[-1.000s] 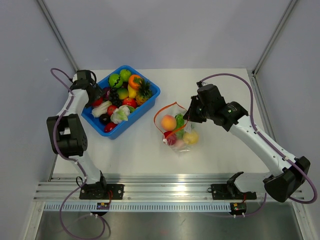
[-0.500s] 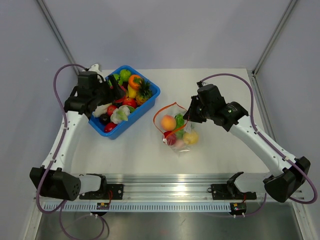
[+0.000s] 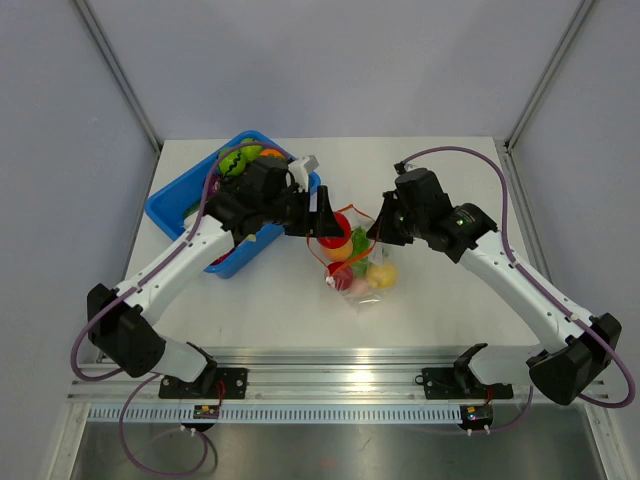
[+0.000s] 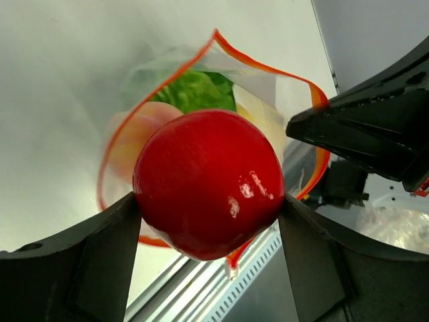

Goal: Place the food in the zip-top bag and seal the zipper
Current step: Place the fake vegetable in the zipper food storage bag.

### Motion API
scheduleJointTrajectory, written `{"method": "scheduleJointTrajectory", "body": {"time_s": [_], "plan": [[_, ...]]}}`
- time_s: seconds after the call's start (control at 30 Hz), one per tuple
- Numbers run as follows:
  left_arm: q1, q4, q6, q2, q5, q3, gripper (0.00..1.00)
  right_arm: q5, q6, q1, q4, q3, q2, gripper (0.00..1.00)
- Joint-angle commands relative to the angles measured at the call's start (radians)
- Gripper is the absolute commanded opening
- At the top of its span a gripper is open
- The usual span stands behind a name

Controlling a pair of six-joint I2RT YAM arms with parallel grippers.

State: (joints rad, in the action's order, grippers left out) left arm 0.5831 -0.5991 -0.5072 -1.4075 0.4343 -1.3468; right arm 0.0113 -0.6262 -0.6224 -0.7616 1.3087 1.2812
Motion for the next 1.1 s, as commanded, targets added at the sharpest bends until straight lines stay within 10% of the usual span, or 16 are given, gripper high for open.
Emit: {"method": "scheduleJointTrajectory", "body": {"time_s": [0.0,0.27,0.43,0.77,0.97,1.07], "plan": [[0.041,0.105,-0.047,-0.039,0.11,-0.048,0.54,-0.034,-0.009,-0.016,0.013,0.012,-0.045,0.0],[0.101,0.133,-0.074,-0.116,0.107,-0.054,0.6,-0.04,-0.007,-0.016,0.007,0.015,-0.056,0.0],[0.118,0.116,-0.06,-0.134,0.142,-0.08,0.99,-0.047,-0.007,-0.016,0.005,0.017,-0.062,0.0],[0.135,-0.043,0.056,-0.048,0.135,-0.187,0.99,-0.043,-0.009,-0.016,0.013,0.0,-0.065,0.0],[0.046,-0.064,0.052,0.093,-0.018,-0.077,0.65,-0.047,-0.007,-0.017,0.01,-0.009,-0.074,0.0],[-0.011,-0.076,0.036,0.104,-0.116,-0.006,0.76,-0.034,-0.003,-0.017,0.015,-0.017,-0.072,0.0]]}}
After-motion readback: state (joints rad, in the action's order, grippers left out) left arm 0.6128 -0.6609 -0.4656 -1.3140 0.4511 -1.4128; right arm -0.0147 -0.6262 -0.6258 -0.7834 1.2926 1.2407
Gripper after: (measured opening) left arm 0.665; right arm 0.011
